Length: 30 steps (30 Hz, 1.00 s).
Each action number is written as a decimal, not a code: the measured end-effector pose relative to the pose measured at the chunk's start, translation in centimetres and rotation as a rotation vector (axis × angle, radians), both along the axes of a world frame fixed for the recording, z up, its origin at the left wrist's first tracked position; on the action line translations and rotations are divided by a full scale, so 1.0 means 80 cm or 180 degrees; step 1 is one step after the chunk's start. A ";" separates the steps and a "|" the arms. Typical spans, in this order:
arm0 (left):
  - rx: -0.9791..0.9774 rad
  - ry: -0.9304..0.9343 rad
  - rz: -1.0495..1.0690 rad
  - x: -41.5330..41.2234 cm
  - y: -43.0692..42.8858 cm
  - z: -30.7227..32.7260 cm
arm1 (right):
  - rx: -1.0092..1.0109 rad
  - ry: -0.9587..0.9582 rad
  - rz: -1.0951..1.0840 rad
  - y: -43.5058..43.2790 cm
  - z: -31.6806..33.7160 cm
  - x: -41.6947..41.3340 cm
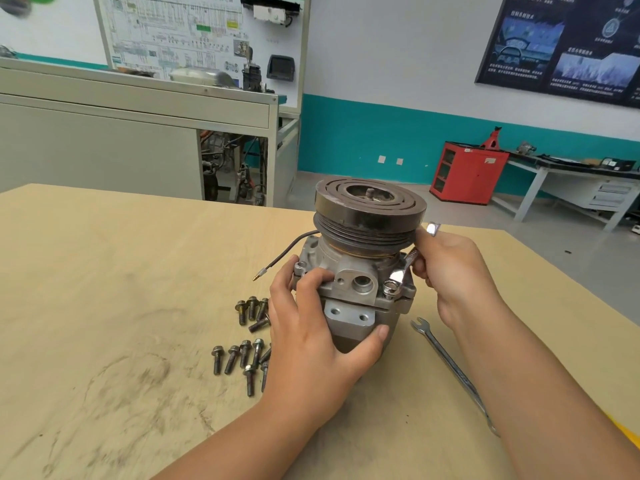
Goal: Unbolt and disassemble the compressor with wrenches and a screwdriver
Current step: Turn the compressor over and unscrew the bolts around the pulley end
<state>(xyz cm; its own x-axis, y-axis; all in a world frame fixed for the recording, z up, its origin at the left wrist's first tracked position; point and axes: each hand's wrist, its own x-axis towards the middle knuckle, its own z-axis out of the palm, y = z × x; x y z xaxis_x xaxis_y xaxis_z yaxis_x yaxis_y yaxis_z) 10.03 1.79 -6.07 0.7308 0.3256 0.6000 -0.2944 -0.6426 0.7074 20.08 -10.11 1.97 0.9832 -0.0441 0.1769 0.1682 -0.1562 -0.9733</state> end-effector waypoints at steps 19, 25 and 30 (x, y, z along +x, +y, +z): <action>0.0002 -0.0060 0.0033 -0.001 0.000 0.003 | 0.1394 0.0175 0.1119 -0.048 0.015 -0.114; 0.0010 -0.0069 0.0003 -0.002 -0.001 0.003 | 0.0612 -0.0684 0.0434 -0.037 -0.005 -0.140; 0.0016 -0.0063 0.0022 -0.002 -0.001 0.002 | 0.0220 -0.0985 0.0108 -0.031 -0.012 -0.148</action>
<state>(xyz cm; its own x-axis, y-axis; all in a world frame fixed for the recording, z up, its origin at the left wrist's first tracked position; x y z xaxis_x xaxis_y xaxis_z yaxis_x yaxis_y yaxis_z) 9.89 1.74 -5.90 0.7166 0.3275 0.6158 -0.3039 -0.6482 0.6982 8.21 -12.62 0.97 0.8843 -0.0344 0.4657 0.4620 -0.0808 -0.8832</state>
